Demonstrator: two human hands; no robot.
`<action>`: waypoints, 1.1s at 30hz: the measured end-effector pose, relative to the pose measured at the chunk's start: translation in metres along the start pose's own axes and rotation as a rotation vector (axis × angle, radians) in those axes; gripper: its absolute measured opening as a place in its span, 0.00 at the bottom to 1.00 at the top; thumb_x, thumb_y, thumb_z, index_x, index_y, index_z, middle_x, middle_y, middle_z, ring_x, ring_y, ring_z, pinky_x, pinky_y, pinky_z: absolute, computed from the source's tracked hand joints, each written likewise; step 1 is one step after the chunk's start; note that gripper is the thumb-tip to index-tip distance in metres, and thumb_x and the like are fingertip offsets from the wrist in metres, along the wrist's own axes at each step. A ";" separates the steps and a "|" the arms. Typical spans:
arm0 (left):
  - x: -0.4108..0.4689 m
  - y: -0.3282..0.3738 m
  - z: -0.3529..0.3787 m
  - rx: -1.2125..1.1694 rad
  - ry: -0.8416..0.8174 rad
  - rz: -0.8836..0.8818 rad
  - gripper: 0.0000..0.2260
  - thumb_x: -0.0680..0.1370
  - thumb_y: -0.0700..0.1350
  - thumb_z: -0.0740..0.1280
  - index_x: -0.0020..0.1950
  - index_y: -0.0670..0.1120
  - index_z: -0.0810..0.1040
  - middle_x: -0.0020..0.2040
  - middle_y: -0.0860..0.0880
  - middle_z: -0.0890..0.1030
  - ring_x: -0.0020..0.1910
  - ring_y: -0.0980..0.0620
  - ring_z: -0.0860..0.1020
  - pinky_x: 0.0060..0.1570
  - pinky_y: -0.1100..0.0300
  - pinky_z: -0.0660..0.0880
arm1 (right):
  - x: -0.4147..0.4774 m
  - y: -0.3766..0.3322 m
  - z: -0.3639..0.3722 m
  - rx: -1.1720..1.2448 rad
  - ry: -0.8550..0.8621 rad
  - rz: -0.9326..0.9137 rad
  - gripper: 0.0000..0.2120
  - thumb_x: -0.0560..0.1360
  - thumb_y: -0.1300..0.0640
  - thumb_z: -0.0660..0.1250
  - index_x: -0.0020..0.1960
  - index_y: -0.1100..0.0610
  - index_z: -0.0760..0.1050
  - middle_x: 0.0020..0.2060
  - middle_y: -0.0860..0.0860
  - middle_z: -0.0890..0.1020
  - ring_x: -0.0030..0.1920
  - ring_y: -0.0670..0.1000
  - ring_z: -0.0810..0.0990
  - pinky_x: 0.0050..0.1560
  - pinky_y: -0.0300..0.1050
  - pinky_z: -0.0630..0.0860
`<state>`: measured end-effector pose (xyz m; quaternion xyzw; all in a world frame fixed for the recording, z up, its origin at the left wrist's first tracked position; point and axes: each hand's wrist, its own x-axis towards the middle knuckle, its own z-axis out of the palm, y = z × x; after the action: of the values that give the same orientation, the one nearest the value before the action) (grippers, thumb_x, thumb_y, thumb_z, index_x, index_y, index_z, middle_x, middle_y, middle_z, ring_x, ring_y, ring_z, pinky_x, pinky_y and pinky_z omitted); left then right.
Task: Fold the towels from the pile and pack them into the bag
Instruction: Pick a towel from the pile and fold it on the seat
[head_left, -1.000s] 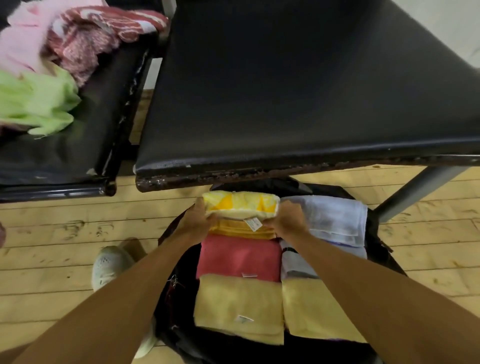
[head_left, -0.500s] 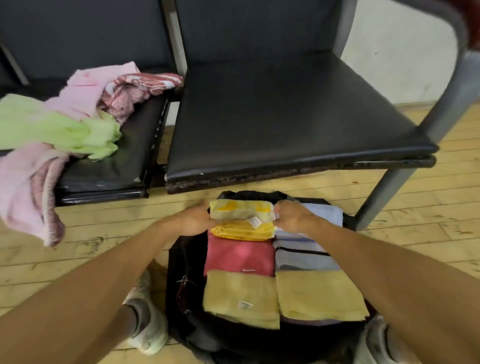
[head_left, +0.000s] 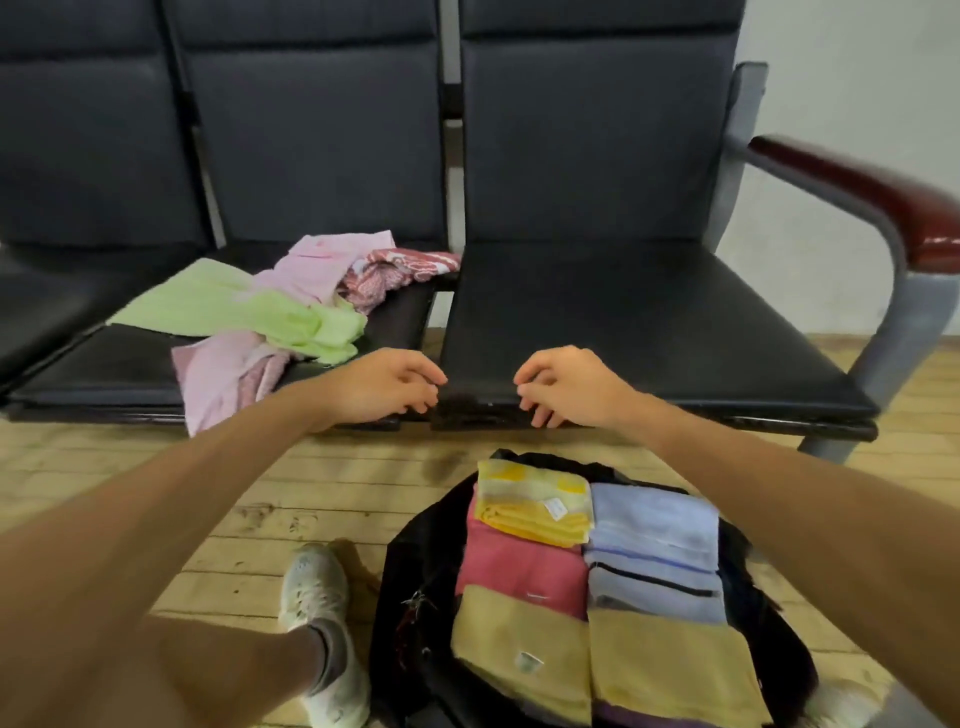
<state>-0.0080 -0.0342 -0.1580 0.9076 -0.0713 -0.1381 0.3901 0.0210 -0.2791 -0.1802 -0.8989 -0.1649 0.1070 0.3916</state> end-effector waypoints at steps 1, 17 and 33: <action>-0.002 -0.010 -0.009 0.042 0.064 0.001 0.08 0.80 0.40 0.65 0.58 0.47 0.78 0.51 0.46 0.83 0.52 0.48 0.82 0.57 0.54 0.76 | 0.008 -0.009 0.004 0.007 0.039 -0.016 0.06 0.80 0.62 0.63 0.55 0.58 0.78 0.42 0.54 0.85 0.38 0.51 0.85 0.36 0.41 0.82; -0.026 -0.138 -0.077 0.319 0.518 -0.272 0.10 0.78 0.40 0.64 0.57 0.40 0.78 0.49 0.42 0.80 0.45 0.46 0.76 0.42 0.59 0.68 | 0.139 -0.096 0.124 -0.015 0.063 -0.219 0.14 0.78 0.61 0.67 0.63 0.58 0.76 0.60 0.52 0.79 0.55 0.50 0.78 0.52 0.35 0.69; -0.006 -0.126 -0.079 0.284 0.705 -0.256 0.10 0.80 0.46 0.63 0.58 0.47 0.81 0.53 0.51 0.81 0.52 0.50 0.78 0.56 0.61 0.72 | 0.201 -0.112 0.165 -0.628 0.011 -0.160 0.08 0.80 0.56 0.59 0.54 0.56 0.76 0.48 0.52 0.77 0.51 0.57 0.75 0.64 0.57 0.60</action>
<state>0.0129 0.1076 -0.1967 0.9457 0.1623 0.1456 0.2409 0.1296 -0.0209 -0.2207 -0.9605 -0.2579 0.0147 0.1034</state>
